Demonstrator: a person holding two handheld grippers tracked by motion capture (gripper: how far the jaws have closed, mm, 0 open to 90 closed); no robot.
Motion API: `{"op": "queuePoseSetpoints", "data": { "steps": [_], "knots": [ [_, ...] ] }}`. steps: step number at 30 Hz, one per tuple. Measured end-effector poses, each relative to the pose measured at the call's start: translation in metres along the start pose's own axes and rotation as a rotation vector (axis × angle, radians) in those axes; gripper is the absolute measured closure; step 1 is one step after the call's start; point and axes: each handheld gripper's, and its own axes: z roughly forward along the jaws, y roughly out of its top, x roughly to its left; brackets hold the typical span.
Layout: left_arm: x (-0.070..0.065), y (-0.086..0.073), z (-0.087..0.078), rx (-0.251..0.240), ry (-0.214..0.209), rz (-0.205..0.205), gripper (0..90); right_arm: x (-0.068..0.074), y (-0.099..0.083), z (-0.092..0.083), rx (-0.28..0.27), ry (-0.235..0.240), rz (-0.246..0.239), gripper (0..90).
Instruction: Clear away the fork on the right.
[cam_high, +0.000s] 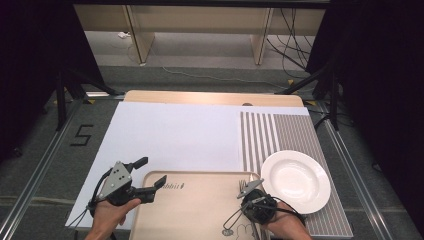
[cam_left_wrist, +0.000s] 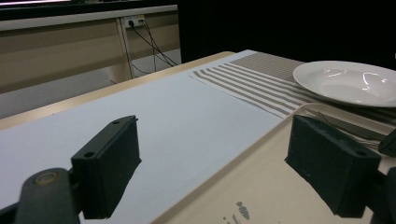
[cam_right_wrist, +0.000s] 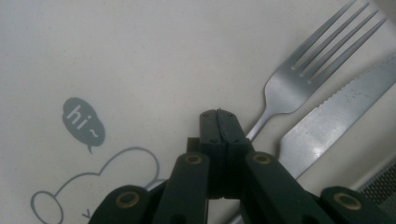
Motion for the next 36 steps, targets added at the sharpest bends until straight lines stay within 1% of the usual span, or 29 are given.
{"op": "queuePoseSetpoints", "data": {
  "steps": [1, 2, 5, 13, 14, 15, 17, 18, 19, 20, 21, 22, 23, 24, 25, 26, 27, 29, 30, 31, 32, 33, 34, 35, 36],
  "knots": [
    [0.000, 0.000, -0.001, 0.000, 0.001, 0.001, 16.4, -0.001, 0.000, 0.000, 0.001, -0.002, 0.005, 90.0],
    [0.000, 0.000, -0.001, -0.001, 0.004, -0.003, 16.4, -0.002, -0.001, 0.000, -0.002, -0.003, 0.000, 90.0],
    [0.001, 0.000, -0.002, -0.001, 0.005, -0.004, 16.4, -0.004, -0.002, -0.001, -0.003, -0.004, 0.016, 90.0],
    [0.000, 0.000, -0.001, -0.002, 0.002, 0.000, 16.4, -0.005, -0.003, -0.003, -0.013, 0.001, 0.015, 89.1],
    [0.000, 0.000, -0.001, -0.002, 0.002, 0.000, 16.4, -0.006, -0.003, -0.003, -0.019, 0.006, 0.011, 86.5],
    [0.000, 0.000, -0.001, -0.002, 0.002, 0.000, 16.4, -0.005, -0.003, -0.003, -0.023, 0.006, 0.018, 84.7],
    [0.001, 0.000, -0.001, -0.001, 0.003, 0.001, 16.4, -0.005, -0.003, -0.006, -0.051, 0.022, 0.019, 80.4],
    [0.001, 0.000, -0.001, -0.002, 0.003, 0.000, 16.4, -0.005, -0.002, -0.006, -0.065, 0.018, 0.023, 78.2],
    [0.001, 0.000, -0.001, -0.002, 0.004, 0.000, 16.4, -0.005, -0.002, -0.008, -0.083, 0.030, 0.019, 73.3],
    [0.001, 0.000, -0.001, -0.002, 0.004, 0.000, 16.4, -0.006, -0.002, -0.008, -0.108, 0.031, 0.012, 67.1],
    [0.001, 0.000, -0.001, -0.002, 0.004, 0.000, 16.4, -0.006, -0.002, -0.010, -0.119, 0.036, 0.016, 62.2],
    [0.001, 0.000, -0.001, -0.002, 0.004, 0.000, 16.4, -0.006, -0.001, -0.012, -0.125, 0.037, 0.026, 56.2],
    [0.001, 0.000, -0.001, -0.002, 0.004, 0.000, 16.4, -0.005, -0.001, -0.013, -0.134, 0.024, 0.037, 50.5],
    [0.001, 0.000, -0.001, -0.002, 0.004, -0.001, 16.4, -0.003, 0.000, -0.014, -0.136, 0.024, 0.052, 44.5],
    [0.001, 0.000, -0.001, -0.002, 0.004, -0.001, 16.3, -0.004, 0.000, -0.015, -0.156, 0.049, 0.041, 39.5],
    [0.001, 0.000, -0.001, -0.002, 0.004, 0.000, 16.4, -0.004, 0.000, -0.017, -0.160, 0.060, 0.052, 36.3],
    [0.001, 0.000, -0.001, -0.002, 0.004, 0.000, 16.4, -0.004, 0.001, -0.018, -0.184, 0.061, 0.066, 34.0],
    [0.001, 0.000, -0.001, -0.002, 0.004, 0.000, 16.4, -0.006, 0.001, -0.023, -0.210, 0.104, 0.087, 30.9],
    [0.001, 0.000, -0.001, -0.003, 0.004, 0.000, 16.4, -0.007, 0.001, -0.025, -0.217, 0.112, 0.093, 29.9],
    [0.001, 0.000, -0.001, -0.003, 0.003, 0.000, 16.4, -0.009, 0.000, -0.026, -0.239, 0.115, 0.081, 28.6],
    [0.001, 0.000, -0.001, -0.002, 0.003, 0.001, 16.4, -0.010, 0.000, -0.028, -0.252, 0.116, 0.080, 26.6],
    [0.001, 0.000, -0.001, -0.002, 0.003, 0.000, 16.4, -0.011, -0.001, -0.030, -0.255, 0.128, 0.096, 25.3],
    [0.001, 0.000, -0.001, -0.003, 0.003, 0.000, 16.4, -0.011, -0.001, -0.031, -0.276, 0.123, 0.114, 23.9],
    [0.001, 0.000, -0.001, -0.003, 0.003, 0.000, 16.4, -0.013, -0.002, -0.033, -0.282, 0.121, 0.116, 23.1],
    [0.001, 0.000, -0.001, -0.003, 0.003, 0.000, 16.4, -0.015, -0.002, -0.035, -0.280, 0.130, 0.117, 22.1]
  ]
}}
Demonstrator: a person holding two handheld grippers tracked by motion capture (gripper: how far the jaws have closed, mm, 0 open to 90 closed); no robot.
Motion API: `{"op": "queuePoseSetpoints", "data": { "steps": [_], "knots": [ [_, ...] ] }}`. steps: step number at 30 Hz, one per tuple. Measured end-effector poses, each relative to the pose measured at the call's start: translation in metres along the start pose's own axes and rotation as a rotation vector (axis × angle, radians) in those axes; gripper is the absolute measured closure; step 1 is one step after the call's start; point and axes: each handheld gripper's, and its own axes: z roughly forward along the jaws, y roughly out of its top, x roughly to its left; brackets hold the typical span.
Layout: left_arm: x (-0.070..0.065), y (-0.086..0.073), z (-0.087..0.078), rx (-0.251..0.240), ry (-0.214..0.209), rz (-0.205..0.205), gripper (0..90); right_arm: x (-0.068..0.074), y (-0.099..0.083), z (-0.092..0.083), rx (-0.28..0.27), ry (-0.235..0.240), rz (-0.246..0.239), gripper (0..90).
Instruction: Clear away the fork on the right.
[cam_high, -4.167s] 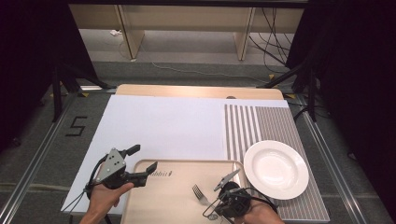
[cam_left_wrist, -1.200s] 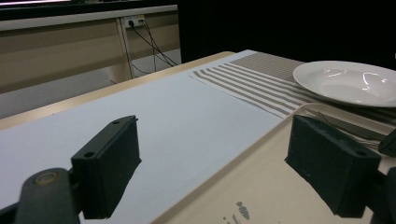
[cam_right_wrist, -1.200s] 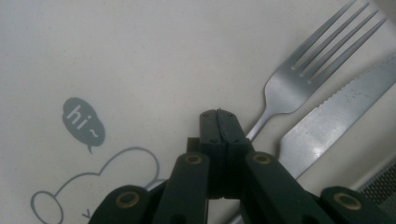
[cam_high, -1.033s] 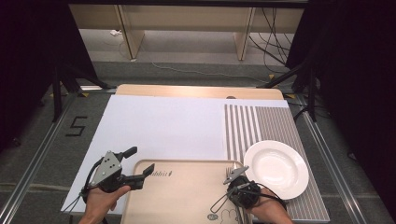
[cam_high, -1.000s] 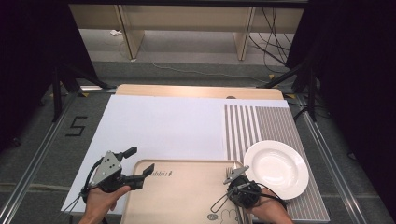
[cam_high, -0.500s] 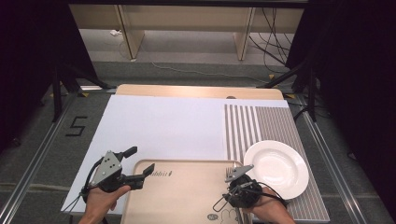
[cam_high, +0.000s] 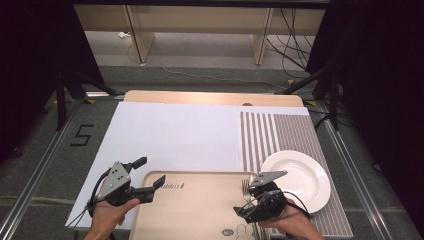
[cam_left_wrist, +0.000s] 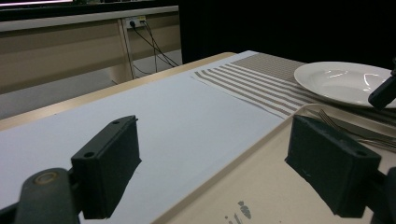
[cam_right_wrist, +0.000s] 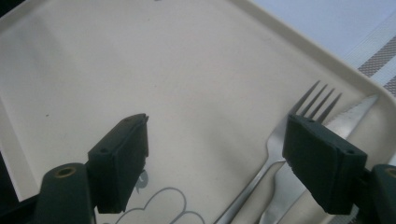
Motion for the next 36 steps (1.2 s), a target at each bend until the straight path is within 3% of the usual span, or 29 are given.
{"op": "queuePoseSetpoints", "data": {
  "steps": [6, 22, 23, 25, 32, 34, 36],
  "knots": [
    [0.000, 0.000, 0.000, 0.000, 0.000, 0.000, 16.4, -0.007, -0.001, -0.010, -0.020, 0.035, 0.039, 20.1],
    [0.000, 0.000, 0.000, 0.000, -0.002, 0.001, 16.4, -0.024, -0.004, -0.031, -0.099, -0.051, 0.095, 19.3],
    [0.000, 0.000, 0.000, 0.000, -0.002, 0.000, 16.4, -0.026, -0.004, -0.034, -0.072, -0.047, 0.096, 19.4],
    [0.000, 0.000, 0.000, 0.000, -0.003, 0.000, 16.4, -0.029, -0.006, -0.034, -0.113, -0.062, 0.105, 19.3],
    [0.000, 0.000, 0.000, 0.000, -0.002, 0.000, 16.4, -0.042, -0.010, -0.044, -0.133, -0.089, 0.138, 18.8],
    [0.000, 0.000, 0.000, 0.000, -0.002, 0.000, 16.4, -0.046, -0.011, -0.049, -0.113, -0.088, 0.151, 18.7],
    [0.000, 0.000, 0.000, 0.000, -0.002, 0.000, 16.4, -0.051, -0.013, -0.051, -0.142, -0.095, 0.147, 18.4]
  ]
}}
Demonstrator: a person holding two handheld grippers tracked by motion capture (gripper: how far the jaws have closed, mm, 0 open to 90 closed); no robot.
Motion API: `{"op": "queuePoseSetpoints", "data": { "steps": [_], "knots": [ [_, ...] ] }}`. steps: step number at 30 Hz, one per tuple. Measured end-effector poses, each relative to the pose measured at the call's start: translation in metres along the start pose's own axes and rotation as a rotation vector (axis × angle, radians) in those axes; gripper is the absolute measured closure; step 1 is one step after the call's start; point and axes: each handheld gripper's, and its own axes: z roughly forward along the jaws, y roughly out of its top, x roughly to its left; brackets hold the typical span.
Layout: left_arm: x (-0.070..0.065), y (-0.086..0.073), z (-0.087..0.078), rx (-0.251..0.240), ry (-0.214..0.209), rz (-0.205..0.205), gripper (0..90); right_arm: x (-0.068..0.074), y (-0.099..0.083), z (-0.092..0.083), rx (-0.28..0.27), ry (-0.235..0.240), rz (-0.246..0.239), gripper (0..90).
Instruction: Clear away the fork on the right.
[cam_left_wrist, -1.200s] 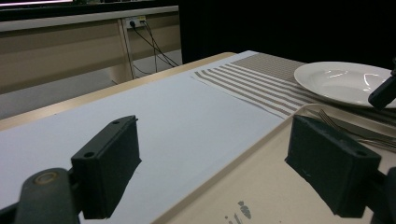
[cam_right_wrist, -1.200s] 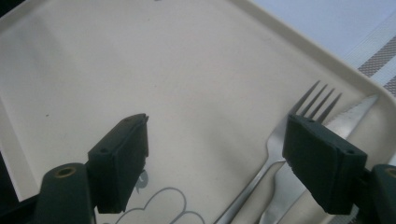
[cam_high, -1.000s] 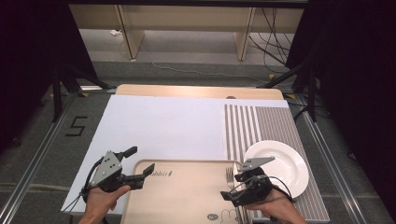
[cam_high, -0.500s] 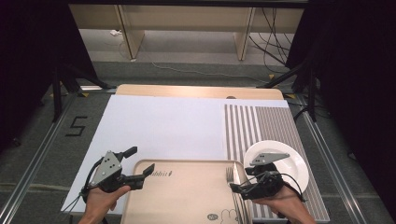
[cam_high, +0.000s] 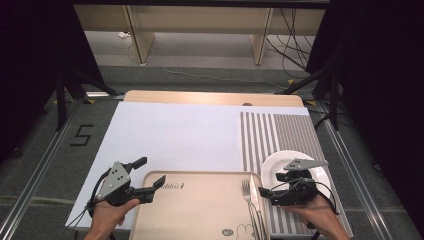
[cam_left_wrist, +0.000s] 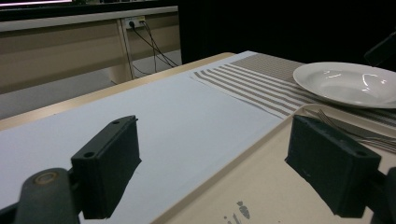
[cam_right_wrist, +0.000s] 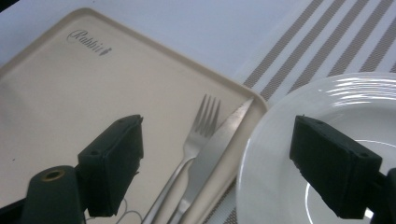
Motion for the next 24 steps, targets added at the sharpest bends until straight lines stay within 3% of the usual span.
{"op": "queuePoseSetpoints", "data": {
  "steps": [4, 5, 6, 9, 14, 16, 24],
  "knots": [
    [0.000, 0.000, 0.000, 0.000, 0.000, -0.001, 16.4, -0.010, -0.002, -0.007, -0.012, -0.028, 0.021, 18.4],
    [0.000, 0.000, 0.000, 0.000, 0.000, -0.002, 16.4, -0.011, -0.002, -0.008, -0.012, -0.027, 0.048, 18.4],
    [0.000, 0.000, 0.000, 0.000, 0.000, -0.003, 16.4, -0.015, -0.003, -0.008, -0.031, -0.028, 0.033, 18.4],
    [0.000, 0.000, 0.001, 0.000, 0.000, -0.003, 16.4, -0.020, -0.004, -0.013, -0.019, -0.049, 0.069, 18.4],
    [0.000, 0.000, 0.002, 0.001, 0.001, -0.001, 16.3, -0.029, -0.007, -0.016, -0.045, -0.066, 0.076, 18.4],
    [0.000, 0.001, 0.002, 0.002, -0.001, -0.001, 16.4, -0.031, -0.007, -0.017, -0.037, -0.095, 0.097, 18.4],
    [0.001, 0.000, 0.003, 0.003, 0.002, -0.005, 16.4, -0.047, -0.012, -0.024, -0.060, -0.097, 0.124, 18.4]
  ]
}}
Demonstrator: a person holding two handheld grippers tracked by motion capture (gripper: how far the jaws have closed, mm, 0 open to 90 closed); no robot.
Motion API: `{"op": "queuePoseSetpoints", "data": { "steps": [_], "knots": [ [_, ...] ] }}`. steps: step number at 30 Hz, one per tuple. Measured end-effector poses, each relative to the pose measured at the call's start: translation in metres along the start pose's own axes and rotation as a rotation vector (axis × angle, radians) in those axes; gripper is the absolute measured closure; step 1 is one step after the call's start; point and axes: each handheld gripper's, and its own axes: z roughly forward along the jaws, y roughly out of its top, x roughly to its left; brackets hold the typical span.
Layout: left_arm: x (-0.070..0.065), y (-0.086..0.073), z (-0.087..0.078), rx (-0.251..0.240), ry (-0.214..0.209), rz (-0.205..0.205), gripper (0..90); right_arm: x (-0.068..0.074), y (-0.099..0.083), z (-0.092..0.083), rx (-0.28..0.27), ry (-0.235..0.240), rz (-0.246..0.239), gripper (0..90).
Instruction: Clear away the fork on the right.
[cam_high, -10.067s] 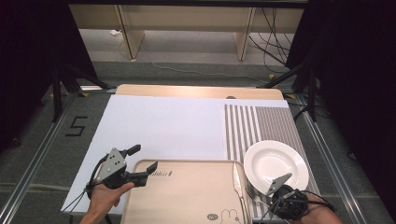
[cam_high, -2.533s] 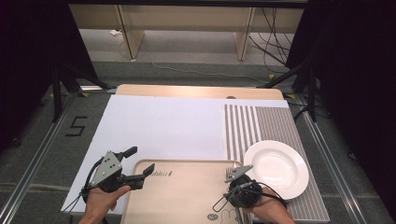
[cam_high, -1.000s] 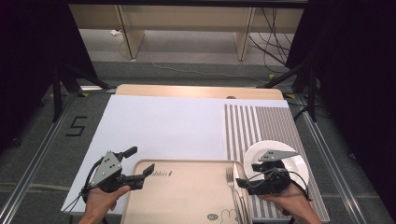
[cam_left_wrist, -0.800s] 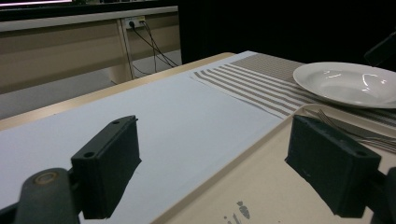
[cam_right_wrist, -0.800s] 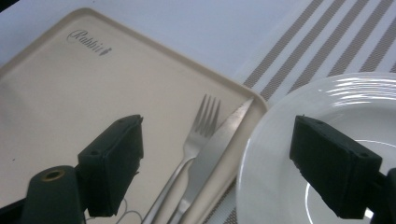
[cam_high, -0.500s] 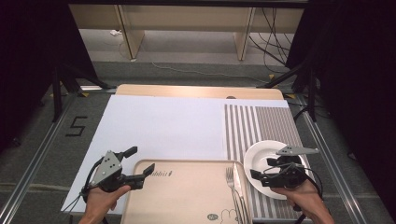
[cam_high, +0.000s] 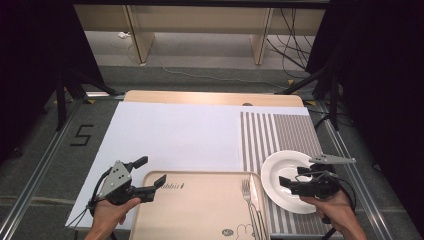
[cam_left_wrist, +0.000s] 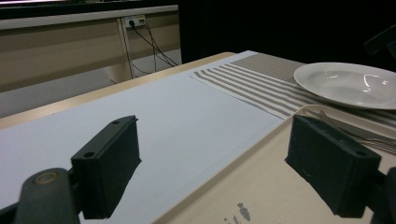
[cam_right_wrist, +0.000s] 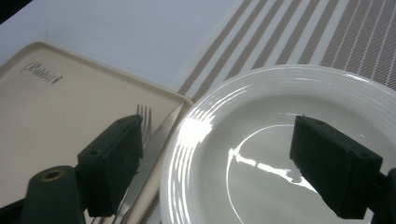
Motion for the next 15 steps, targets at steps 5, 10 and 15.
{"op": "queuePoseSetpoints", "data": {
  "steps": [5, 10, 15],
  "knots": [
    [0.001, 0.000, 0.001, 0.000, -0.001, -0.002, 16.4, -0.011, -0.002, -0.003, -0.021, -0.020, 0.032, 18.4],
    [0.000, 0.000, 0.002, 0.004, 0.000, -0.003, 16.3, -0.021, -0.005, -0.005, -0.027, -0.035, 0.045, 18.4],
    [0.001, 0.000, 0.003, -0.004, -0.003, -0.011, 16.4, -0.027, -0.008, -0.008, -0.039, -0.061, 0.098, 18.4]
  ]
}}
